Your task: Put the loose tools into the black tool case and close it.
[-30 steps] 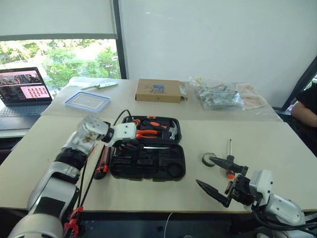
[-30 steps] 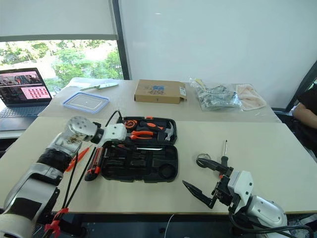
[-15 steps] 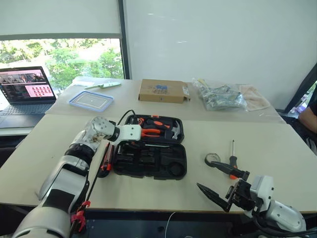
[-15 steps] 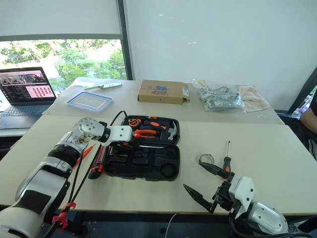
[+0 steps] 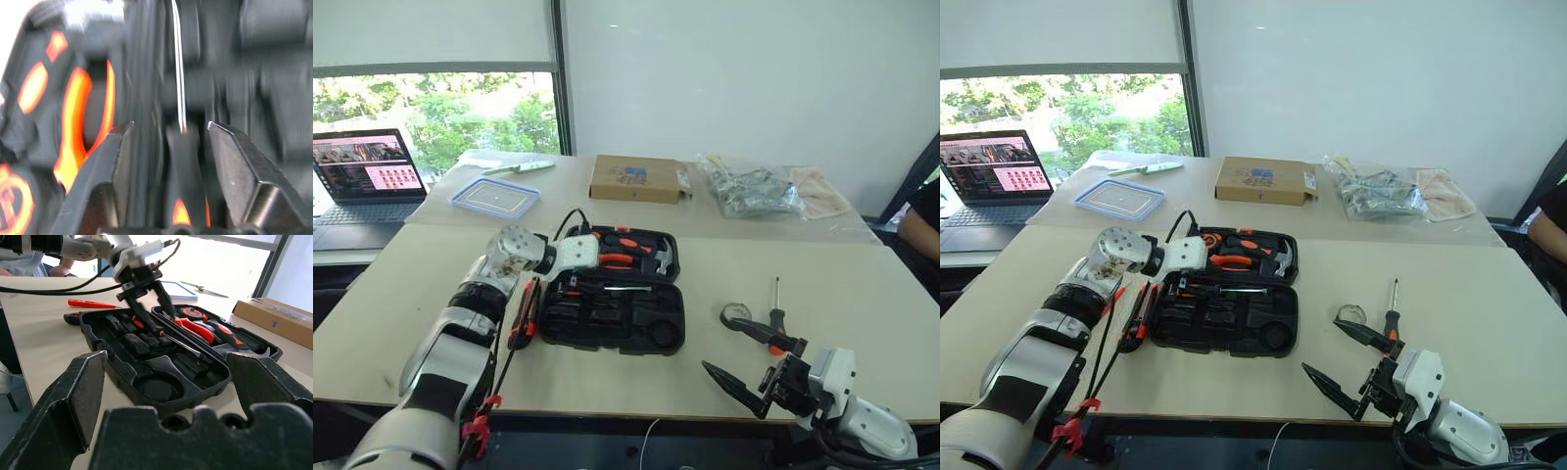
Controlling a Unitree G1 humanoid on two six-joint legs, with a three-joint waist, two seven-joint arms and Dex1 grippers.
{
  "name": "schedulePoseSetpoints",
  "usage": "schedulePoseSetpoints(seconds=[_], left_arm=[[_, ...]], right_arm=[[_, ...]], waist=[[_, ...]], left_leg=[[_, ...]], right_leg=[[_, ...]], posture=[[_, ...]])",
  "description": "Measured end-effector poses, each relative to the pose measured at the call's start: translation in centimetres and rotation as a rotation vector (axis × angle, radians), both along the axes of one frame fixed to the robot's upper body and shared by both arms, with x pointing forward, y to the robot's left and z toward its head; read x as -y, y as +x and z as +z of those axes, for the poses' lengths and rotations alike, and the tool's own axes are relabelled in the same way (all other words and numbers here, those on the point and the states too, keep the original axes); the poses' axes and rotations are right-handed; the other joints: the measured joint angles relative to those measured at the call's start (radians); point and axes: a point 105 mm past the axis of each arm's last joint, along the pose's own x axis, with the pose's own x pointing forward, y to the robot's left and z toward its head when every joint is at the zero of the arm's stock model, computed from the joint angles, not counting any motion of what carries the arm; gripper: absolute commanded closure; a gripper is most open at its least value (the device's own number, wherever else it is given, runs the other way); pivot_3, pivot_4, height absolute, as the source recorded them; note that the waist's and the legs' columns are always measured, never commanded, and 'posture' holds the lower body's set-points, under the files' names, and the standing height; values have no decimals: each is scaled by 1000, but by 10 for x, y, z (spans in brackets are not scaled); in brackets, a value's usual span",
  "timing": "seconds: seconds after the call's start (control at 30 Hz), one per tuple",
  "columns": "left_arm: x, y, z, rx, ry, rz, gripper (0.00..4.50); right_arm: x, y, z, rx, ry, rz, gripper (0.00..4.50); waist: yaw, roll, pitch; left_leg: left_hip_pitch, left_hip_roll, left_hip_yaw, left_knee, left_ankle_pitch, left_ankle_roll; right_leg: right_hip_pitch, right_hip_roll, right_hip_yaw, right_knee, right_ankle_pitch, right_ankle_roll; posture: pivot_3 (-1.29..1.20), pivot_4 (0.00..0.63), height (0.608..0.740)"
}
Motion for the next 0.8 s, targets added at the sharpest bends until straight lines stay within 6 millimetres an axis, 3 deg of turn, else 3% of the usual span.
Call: schedulePoseSetpoints(seconds=[0.13, 0.17, 0.2, 0.23, 0.27, 0.43, 0.8], left_arm=[[-2, -1, 10, -13, -48, 12, 3057], [-6, 0, 1, -45, -54, 41, 3727], [-6, 0, 1, -48, -54, 44, 3771], [-10, 1, -7, -75, -60, 72, 4277], [-12, 1, -14, -94, -65, 91, 4440], [-17, -1, -37, -171, -62, 149, 4440], [-16, -1, -49, -207, -59, 230, 4440]], right_arm=[[0, 0, 0, 1, -2, -3, 0], [0, 2, 0, 4, -3, -12, 0], [0, 2, 0, 4, -2, -12, 0], [-1, 2, 0, 6, 1, -17, 0], [-1, 2, 0, 5, 1, -19, 0], [0, 3, 1, 7, 4, -30, 0], [-1, 3, 4, 18, 2, -35, 0]], waist=[[-5, 0, 0], [-4, 0, 0], [-4, 0, 0], [-3, 0, 0], [-3, 0, 0], [0, 0, 0], [0, 1, 0]], left_leg=[[0, 0, 0, 0, 0, 0], [0, 0, 0, 0, 0, 0], [1, 0, 0, 0, 0, 0], [0, 0, 0, 0, 0, 0], [1, 0, 0, 0, 0, 0], [0, -1, 0, 0, 0, 0], [5, -1, 1, 0, 0, 0]], right_leg=[[0, 1, 0, -1, 0, 0], [1, 1, 0, -1, 0, 0], [1, 1, 0, -1, 0, 0], [1, 1, 0, -1, 0, 0], [1, 1, 0, -1, 0, 0], [1, 0, 0, -1, 0, 1], [4, 0, 1, -1, 0, 1]], posture=[[0, 150, 740], [0, 150, 740], [0, 150, 740], [0, 150, 740], [0, 150, 740], [0, 150, 740], [0, 150, 740]])
